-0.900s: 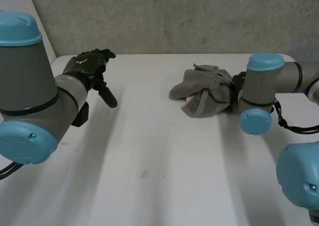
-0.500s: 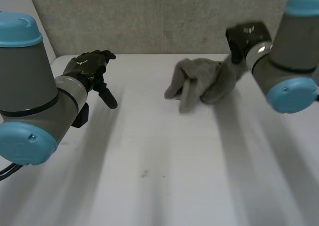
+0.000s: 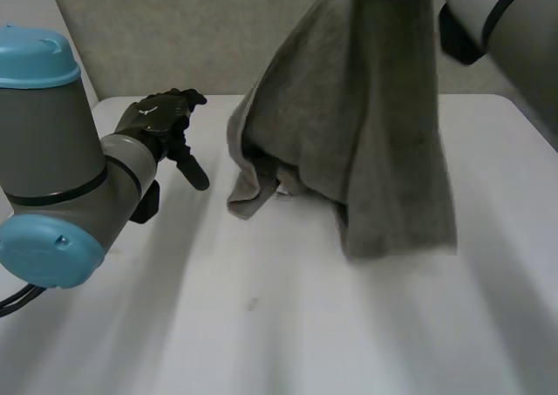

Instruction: Fold the towel.

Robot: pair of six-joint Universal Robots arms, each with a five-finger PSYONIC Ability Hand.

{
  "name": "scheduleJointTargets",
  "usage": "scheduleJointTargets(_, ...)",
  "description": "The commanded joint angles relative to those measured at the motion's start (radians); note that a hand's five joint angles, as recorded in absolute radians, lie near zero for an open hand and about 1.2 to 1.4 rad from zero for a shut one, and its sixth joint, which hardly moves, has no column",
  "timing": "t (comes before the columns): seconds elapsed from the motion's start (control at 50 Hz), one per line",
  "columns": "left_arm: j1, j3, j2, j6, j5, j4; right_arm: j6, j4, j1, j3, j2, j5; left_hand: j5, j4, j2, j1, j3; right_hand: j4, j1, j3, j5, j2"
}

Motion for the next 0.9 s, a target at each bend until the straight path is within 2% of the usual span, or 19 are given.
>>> scheduleJointTargets(0.02,0.0,-0.019,0.006,-0.002,0.057,-0.001,-0.009,0.029,0.042,0.038,0.057,0.013,-0.019,0.015,0.016,0.006,0.015,0.059,0.068,0.07,0.061,0.068)
scheduleJointTargets(0.06,-0.002,-0.045,0.001,-0.002,0.089,0.003,-0.012,0.03,0.036,0.043,0.054,0.021,-0.013,0.021,0.022,0.012,0.021,0.059,0.068,0.07,0.061,0.068)
scheduleJointTargets(0.24,-0.017,-0.057,-0.074,-0.016,0.101,0.1,-0.006,0.072,0.028,0.097,-0.003,0.024,-0.01,0.024,0.025,0.015,0.024,0.059,0.068,0.07,0.061,0.068)
scheduleJointTargets(0.34,-0.046,-0.063,-0.137,-0.086,0.121,0.158,-0.008,0.073,0.027,0.187,-0.082,0.013,-0.008,0.027,0.028,0.018,0.027,0.059,0.068,0.07,0.061,0.068)
scheduleJointTargets(0.44,-0.109,-0.094,-0.181,-0.247,0.141,0.209,-0.009,0.067,0.028,0.233,-0.118,0.015,-0.005,0.03,0.031,0.021,0.03,0.059,0.068,0.07,0.061,0.068)
scheduleJointTargets(0.62,-0.161,-0.132,-0.188,-0.281,0.118,0.397,-0.006,0.067,0.028,0.305,-0.155,0.01,0.004,0.039,0.04,0.029,0.039,0.059,0.068,0.07,0.061,0.068)
scheduleJointTargets(0.68,-0.167,-0.12,-0.2,-0.283,0.078,0.471,-0.005,0.067,0.028,0.319,-0.167,0.01,0.034,0.068,0.069,0.059,0.068,0.059,0.068,0.07,0.061,0.068)
scheduleJointTargets(0.72,-0.189,-0.093,-0.227,-0.283,0.02,0.523,-0.003,0.067,0.028,0.342,-0.208,0.004,0.098,0.132,0.133,0.123,0.132,0.059,0.068,0.07,0.061,0.068)
scheduleJointTargets(0.78,-0.204,-0.065,-0.25,-0.281,-0.014,0.539,-0.002,0.066,0.028,0.359,-0.257,-0.004,0.119,0.153,0.154,0.144,0.153,0.059,0.068,0.07,0.061,0.068)
scheduleJointTargets(0.88,-0.221,0.042,-0.35,-0.278,-0.152,0.552,0.0,0.063,0.024,0.374,-0.319,-0.005,0.224,0.258,0.26,0.249,0.258,0.059,0.068,0.07,0.061,0.068)
scheduleJointTargets(0.9,-0.221,0.043,-0.35,-0.278,-0.152,0.552,0.0,0.063,0.024,0.374,-0.319,-0.005,0.224,0.259,0.26,0.25,0.259,0.059,0.068,0.07,0.061,0.068)
